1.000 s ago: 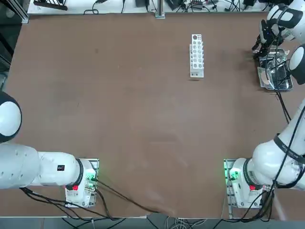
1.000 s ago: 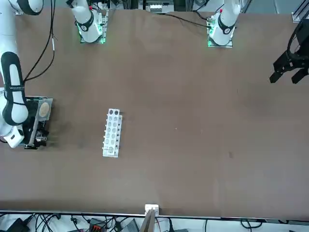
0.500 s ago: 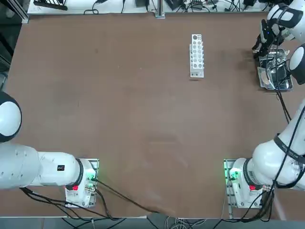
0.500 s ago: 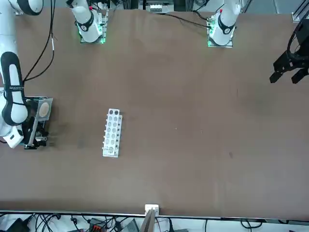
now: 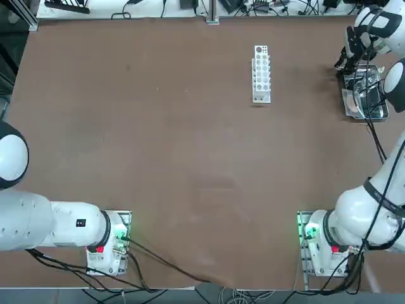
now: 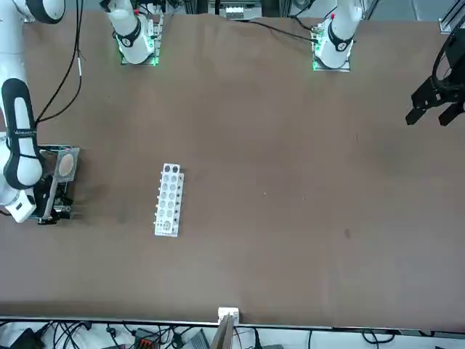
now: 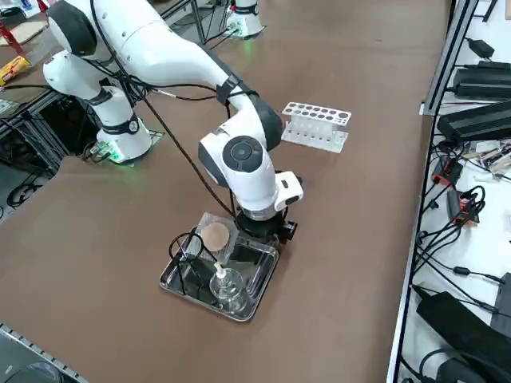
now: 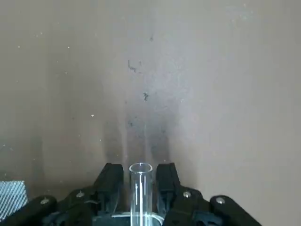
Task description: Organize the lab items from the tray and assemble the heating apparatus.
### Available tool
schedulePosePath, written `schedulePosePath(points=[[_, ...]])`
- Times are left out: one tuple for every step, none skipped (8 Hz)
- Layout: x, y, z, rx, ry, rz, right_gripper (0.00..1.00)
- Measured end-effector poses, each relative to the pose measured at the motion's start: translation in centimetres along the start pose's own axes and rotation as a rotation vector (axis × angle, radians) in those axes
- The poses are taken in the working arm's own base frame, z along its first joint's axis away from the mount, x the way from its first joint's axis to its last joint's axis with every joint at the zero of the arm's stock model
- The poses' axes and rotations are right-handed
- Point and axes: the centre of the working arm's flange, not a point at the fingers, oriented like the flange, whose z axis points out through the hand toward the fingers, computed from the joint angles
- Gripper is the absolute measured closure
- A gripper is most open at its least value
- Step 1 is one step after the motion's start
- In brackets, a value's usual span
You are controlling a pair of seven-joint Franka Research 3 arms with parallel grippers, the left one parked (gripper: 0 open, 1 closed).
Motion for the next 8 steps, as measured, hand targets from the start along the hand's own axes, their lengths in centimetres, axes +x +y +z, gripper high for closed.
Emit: schedulePosePath(points=[[-0.02,0.05,0.03,0.0,0.0,-0.001,0.54],[-0.02,0.08,0.01,-0.001,0.0,-0.002,0.56],[-0.02,0.15,-0.09,-0.003,-0.001,-0.007,0.58],[-0.02,0.23,-0.21,-0.006,-0.002,-0.013,0.62],[-0.02,0.32,-0.34,-0.009,-0.003,-0.019,0.65],[-0.02,0.43,-0.49,-0.012,-0.004,-0.023,0.67],[-0.02,0.54,-0.66,-0.016,-0.005,-0.026,0.7],[-0.02,0.6,-0.74,-0.018,-0.006,-0.027,0.73]])
